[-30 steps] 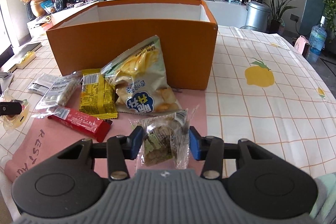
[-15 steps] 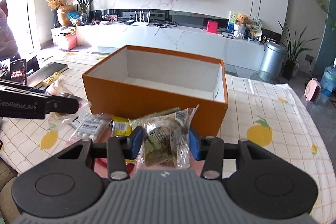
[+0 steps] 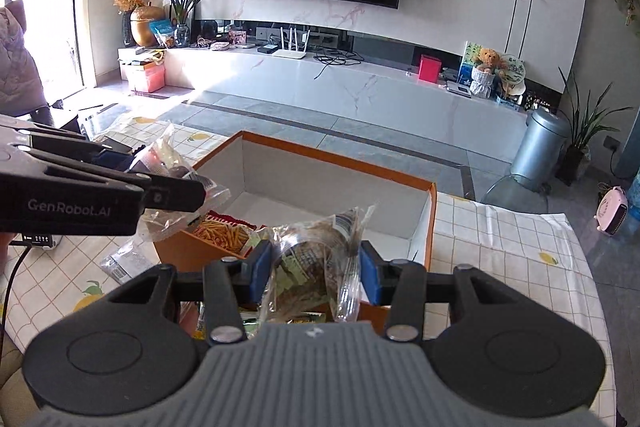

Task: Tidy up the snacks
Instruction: 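Lift both clear bags and carry them over the box, then open both grippers to release the clear bags into the box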

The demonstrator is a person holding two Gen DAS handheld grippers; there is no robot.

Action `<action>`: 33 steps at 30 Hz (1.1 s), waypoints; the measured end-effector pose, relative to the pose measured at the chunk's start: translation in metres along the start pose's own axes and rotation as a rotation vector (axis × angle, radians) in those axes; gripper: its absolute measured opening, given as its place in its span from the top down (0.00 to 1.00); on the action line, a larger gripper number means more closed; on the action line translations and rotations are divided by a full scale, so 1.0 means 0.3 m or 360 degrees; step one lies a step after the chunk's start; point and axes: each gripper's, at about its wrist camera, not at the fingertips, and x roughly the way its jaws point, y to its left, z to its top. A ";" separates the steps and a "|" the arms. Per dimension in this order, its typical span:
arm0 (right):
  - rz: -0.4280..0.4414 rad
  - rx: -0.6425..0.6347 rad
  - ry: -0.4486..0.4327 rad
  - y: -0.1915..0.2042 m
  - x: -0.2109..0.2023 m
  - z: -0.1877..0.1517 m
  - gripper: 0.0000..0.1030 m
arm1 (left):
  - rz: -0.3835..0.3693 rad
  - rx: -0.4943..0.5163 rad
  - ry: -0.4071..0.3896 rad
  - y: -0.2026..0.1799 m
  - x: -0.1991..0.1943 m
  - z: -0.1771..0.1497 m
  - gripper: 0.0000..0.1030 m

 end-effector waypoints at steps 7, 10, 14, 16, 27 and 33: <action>0.0096 0.0087 0.0162 -0.067 0.156 0.076 0.57 | -0.0018 0.0050 0.0107 0.029 0.114 0.048 0.56; 0.0117 0.0081 0.0223 -0.073 0.222 0.099 0.57 | -0.0035 0.0053 0.0166 0.049 0.166 0.057 0.56; 0.0161 0.0096 0.0339 -0.087 0.321 0.119 0.57 | -0.0068 0.0037 0.0262 0.073 0.247 0.062 0.56; 0.0187 0.0099 0.0411 -0.093 0.370 0.124 0.57 | -0.0084 0.0016 0.0313 0.085 0.288 0.062 0.56; 0.0188 0.0002 0.0878 -0.131 0.645 0.077 0.57 | -0.0191 -0.0140 0.0651 0.141 0.500 0.010 0.56; 0.0192 -0.0130 0.0982 -0.123 0.709 0.044 0.57 | -0.0193 -0.0144 0.0739 0.125 0.541 -0.010 0.56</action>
